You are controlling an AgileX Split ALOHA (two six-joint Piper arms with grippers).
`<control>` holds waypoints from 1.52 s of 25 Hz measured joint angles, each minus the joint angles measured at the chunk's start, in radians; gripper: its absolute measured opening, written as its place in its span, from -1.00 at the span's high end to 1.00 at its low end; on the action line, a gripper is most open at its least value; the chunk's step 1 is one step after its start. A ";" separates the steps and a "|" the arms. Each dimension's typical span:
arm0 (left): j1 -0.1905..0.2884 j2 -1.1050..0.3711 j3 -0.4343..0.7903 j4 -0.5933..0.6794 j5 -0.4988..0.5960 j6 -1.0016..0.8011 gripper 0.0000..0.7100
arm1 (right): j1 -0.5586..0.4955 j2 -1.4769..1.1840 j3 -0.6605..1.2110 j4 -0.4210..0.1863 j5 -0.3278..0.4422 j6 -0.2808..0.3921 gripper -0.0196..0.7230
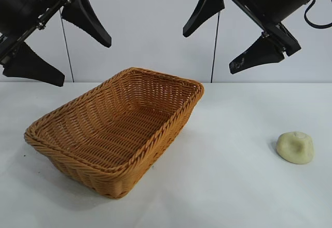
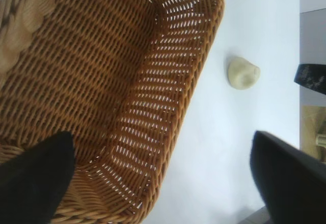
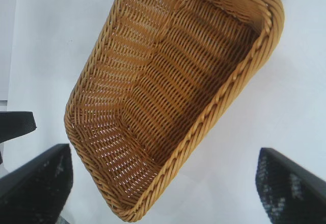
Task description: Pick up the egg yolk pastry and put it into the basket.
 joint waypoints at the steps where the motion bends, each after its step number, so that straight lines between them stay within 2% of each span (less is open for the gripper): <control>1: 0.000 0.000 0.000 0.000 0.000 0.000 -0.94 | 0.000 0.000 0.000 0.000 -0.001 0.000 -0.87; 38: 0.000 -0.003 0.000 0.002 -0.014 -0.007 -0.94 | 0.000 0.000 0.000 0.001 -0.021 -0.003 -0.87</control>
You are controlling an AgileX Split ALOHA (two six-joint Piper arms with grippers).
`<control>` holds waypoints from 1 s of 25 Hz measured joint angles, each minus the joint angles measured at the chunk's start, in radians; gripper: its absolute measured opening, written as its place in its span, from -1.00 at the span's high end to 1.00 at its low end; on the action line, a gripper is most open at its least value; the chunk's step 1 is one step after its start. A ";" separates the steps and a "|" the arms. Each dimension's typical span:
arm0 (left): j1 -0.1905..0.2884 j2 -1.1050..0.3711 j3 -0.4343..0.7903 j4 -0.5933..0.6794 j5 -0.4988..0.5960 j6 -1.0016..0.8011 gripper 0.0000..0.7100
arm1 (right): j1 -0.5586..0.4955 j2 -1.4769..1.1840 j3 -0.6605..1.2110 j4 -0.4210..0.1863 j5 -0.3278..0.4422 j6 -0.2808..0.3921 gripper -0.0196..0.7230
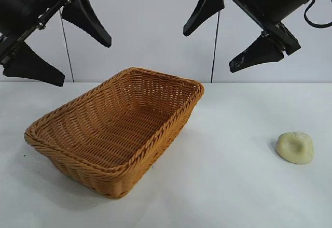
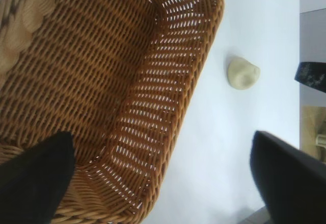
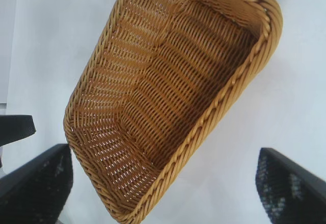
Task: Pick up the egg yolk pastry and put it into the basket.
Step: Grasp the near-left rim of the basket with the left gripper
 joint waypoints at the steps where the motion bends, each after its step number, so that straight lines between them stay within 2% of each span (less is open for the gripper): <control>1: 0.000 -0.007 0.000 0.008 0.000 -0.009 -0.94 | 0.000 0.000 0.000 0.000 0.000 0.000 -0.87; 5: 0.000 -0.063 0.000 0.098 0.025 -0.118 -0.94 | 0.000 0.000 0.000 0.000 0.000 0.000 -0.87; 11: -0.011 -0.162 0.000 0.304 0.126 -0.457 -0.94 | 0.000 0.000 0.000 0.000 0.000 0.000 -0.87; 20: -0.184 -0.201 0.000 0.642 0.175 -1.058 -0.94 | 0.000 0.000 0.000 -0.001 0.000 0.000 -0.87; 25: -0.203 -0.201 0.019 0.774 0.175 -1.331 -0.94 | 0.000 0.000 0.000 -0.001 0.000 0.000 -0.87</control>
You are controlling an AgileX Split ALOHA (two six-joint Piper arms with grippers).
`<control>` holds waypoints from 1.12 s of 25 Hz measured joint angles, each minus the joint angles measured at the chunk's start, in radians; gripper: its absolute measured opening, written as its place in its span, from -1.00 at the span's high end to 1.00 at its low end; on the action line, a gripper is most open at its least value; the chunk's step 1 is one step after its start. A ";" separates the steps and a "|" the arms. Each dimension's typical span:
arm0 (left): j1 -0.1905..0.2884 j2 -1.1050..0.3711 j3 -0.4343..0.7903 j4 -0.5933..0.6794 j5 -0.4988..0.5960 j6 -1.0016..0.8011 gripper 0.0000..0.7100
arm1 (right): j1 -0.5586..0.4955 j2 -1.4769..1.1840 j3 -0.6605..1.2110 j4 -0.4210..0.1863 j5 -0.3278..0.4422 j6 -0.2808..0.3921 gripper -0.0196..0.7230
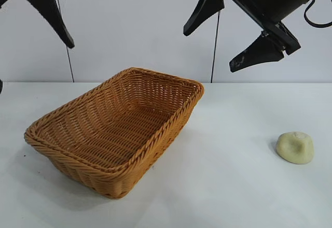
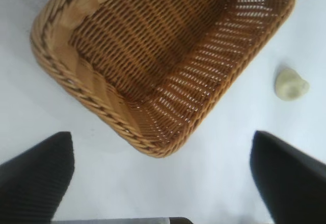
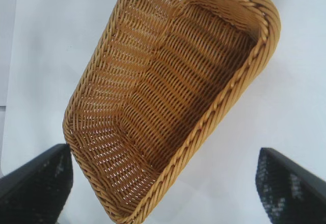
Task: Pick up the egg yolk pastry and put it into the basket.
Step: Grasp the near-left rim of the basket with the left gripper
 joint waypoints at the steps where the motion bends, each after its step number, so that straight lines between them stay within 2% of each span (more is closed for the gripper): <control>1: 0.000 0.000 0.013 0.012 -0.001 -0.038 -0.94 | 0.000 0.000 0.000 0.000 0.000 0.000 -0.87; 7: 0.000 0.000 0.129 0.017 -0.072 -0.154 -0.94 | 0.000 0.000 0.000 0.000 0.000 0.000 -0.87; 16: 0.000 0.083 0.138 -0.046 -0.160 -0.162 -0.94 | 0.000 0.000 0.000 0.000 0.000 0.000 -0.87; 28: -0.017 0.319 0.138 -0.094 -0.297 -0.165 -0.94 | 0.000 0.000 0.000 0.000 -0.003 0.000 -0.87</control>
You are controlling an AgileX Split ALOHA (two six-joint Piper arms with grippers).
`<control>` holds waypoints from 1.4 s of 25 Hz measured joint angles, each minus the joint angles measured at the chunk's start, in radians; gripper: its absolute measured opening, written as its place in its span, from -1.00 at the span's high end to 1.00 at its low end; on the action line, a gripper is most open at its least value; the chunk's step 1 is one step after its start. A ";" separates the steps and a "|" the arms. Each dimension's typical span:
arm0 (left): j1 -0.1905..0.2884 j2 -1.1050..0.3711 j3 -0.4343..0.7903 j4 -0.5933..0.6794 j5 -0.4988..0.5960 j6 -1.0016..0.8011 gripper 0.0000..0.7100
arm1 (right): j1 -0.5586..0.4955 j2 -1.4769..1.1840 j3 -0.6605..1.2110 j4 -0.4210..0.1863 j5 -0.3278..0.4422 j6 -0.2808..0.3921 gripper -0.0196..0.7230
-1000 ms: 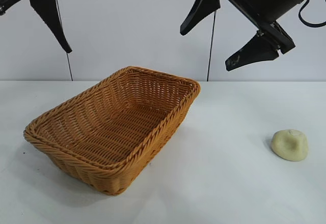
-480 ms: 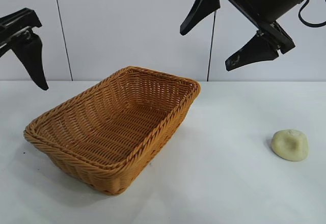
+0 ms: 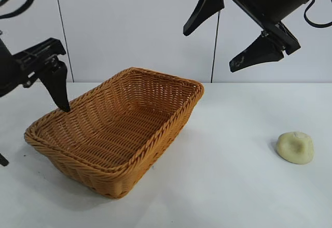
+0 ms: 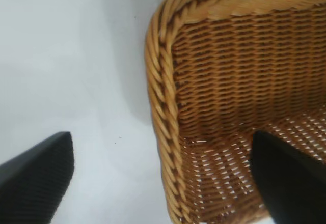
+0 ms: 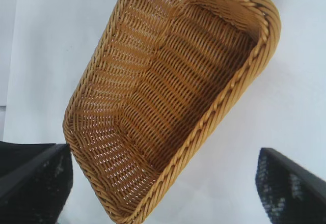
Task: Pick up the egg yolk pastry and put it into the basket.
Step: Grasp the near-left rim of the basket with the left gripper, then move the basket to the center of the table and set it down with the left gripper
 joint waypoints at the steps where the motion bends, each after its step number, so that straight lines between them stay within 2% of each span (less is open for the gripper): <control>1: 0.000 0.022 0.000 -0.001 -0.008 0.000 -0.94 | 0.000 0.000 0.000 0.000 0.000 0.000 -0.87; 6: -0.015 0.108 0.000 -0.004 -0.053 0.000 -0.94 | 0.000 0.000 0.000 0.000 -0.002 0.000 -0.87; 11: -0.034 0.125 0.000 -0.010 -0.120 0.000 -0.93 | 0.000 0.000 0.000 0.000 -0.002 0.000 -0.87; 15: -0.034 0.125 0.002 -0.010 -0.135 -0.007 -0.72 | 0.000 0.000 0.000 0.000 -0.002 0.000 -0.87; 19: -0.034 0.125 0.003 -0.011 -0.136 -0.011 -0.25 | 0.000 0.000 0.000 0.000 -0.002 0.000 -0.87; 23: -0.034 0.125 0.004 -0.013 -0.121 -0.018 0.56 | 0.000 0.000 0.000 0.000 -0.001 0.000 -0.87; 24: -0.034 0.125 0.004 -0.021 -0.126 -0.031 0.67 | 0.000 0.000 0.000 0.000 -0.001 0.000 -0.87; 28: -0.022 0.119 0.002 -0.030 -0.121 -0.014 0.69 | 0.000 0.000 0.000 0.000 -0.001 0.000 -0.87; 31: 0.021 0.094 -0.020 -0.070 -0.085 0.069 0.69 | 0.000 0.000 0.000 0.000 0.000 0.000 -0.87; 35: 0.090 0.085 -0.080 -0.151 -0.015 0.274 0.69 | 0.000 0.000 0.000 0.000 0.000 0.000 -0.87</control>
